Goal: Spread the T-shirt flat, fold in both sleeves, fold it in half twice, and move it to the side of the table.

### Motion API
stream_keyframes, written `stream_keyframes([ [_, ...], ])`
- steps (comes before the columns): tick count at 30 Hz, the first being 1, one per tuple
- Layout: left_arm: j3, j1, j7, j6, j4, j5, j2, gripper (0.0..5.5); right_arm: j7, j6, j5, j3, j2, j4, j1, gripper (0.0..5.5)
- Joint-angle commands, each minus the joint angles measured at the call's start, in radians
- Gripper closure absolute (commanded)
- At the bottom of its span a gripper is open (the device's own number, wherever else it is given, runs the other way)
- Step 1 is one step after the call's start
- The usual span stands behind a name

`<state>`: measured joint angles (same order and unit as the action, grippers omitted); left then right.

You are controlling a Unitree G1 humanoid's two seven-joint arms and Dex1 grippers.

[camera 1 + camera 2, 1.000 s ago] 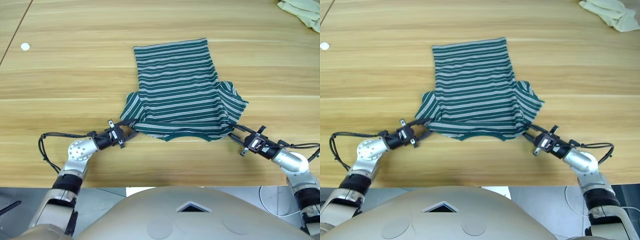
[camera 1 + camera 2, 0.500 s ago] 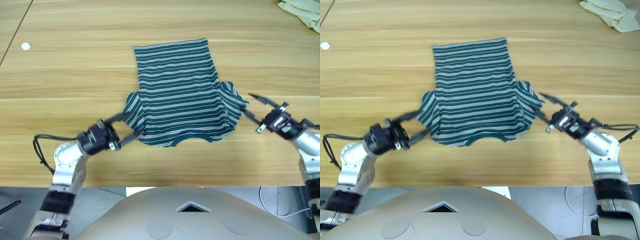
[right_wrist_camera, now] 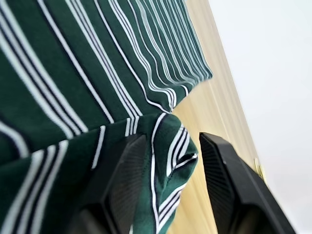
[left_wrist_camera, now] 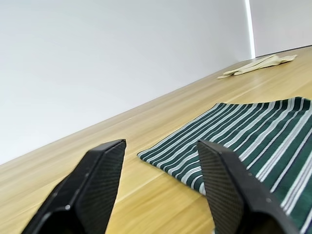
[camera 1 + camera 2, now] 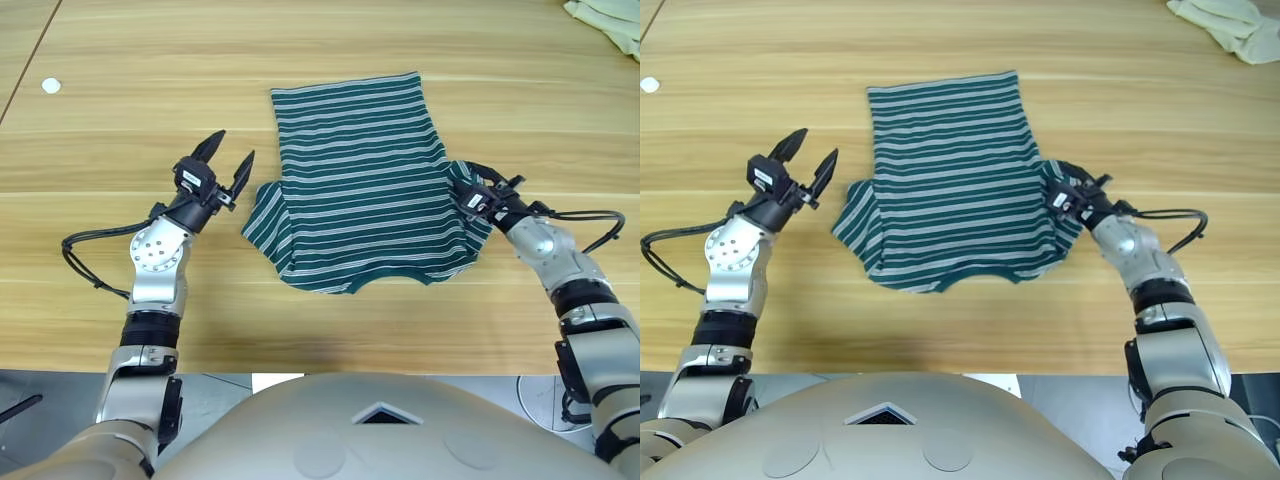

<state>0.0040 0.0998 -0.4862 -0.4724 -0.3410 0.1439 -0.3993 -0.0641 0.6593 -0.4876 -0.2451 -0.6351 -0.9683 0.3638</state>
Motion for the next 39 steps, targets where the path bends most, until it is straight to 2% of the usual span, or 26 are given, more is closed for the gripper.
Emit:
stream_keyframes([
  [1,0.026,0.017,0.02,0.003,-0.022,-0.018,0.0,2.79,-0.009,-0.057,-0.001,-0.005,-0.02,-0.076,-0.04,3.48],
  [9,0.035,-0.021,0.015,-0.014,-0.026,-0.025,-0.007,2.79,-0.027,-0.058,0.065,0.009,-0.027,0.079,-0.175,3.48],
  [20,0.062,-0.104,0.033,-0.03,-0.003,-0.075,-0.038,2.79,-0.027,-0.212,0.116,0.109,-0.098,0.409,-0.444,3.48],
  [24,0.071,-0.141,0.045,-0.108,0.015,-0.156,-0.097,2.79,0.052,-0.173,0.196,0.223,-0.074,0.53,-0.428,3.48],
  [26,0.099,-0.156,0.138,-0.128,0.047,-0.305,-0.157,2.79,0.049,-0.149,0.291,0.291,-0.046,0.66,-0.414,3.48],
  [28,0.097,-0.21,0.14,-0.135,0.148,-0.394,-0.206,2.79,0.039,-0.157,0.367,0.342,-0.024,0.787,-0.395,3.48],
  [33,-0.054,-0.325,-0.039,-0.173,0.4,-0.53,-0.337,2.79,0.043,-0.249,0.398,0.42,0.003,0.962,-0.334,3.48],
  [36,-0.156,-0.288,-0.103,-0.149,0.374,-0.642,-0.36,2.79,0.05,-0.285,0.344,0.424,0.006,0.953,-0.292,3.48],
  [39,-0.221,-0.221,-0.076,-0.118,0.285,-0.787,-0.359,2.79,0.066,-0.293,0.29,0.444,-0.009,0.927,-0.282,3.48],
])
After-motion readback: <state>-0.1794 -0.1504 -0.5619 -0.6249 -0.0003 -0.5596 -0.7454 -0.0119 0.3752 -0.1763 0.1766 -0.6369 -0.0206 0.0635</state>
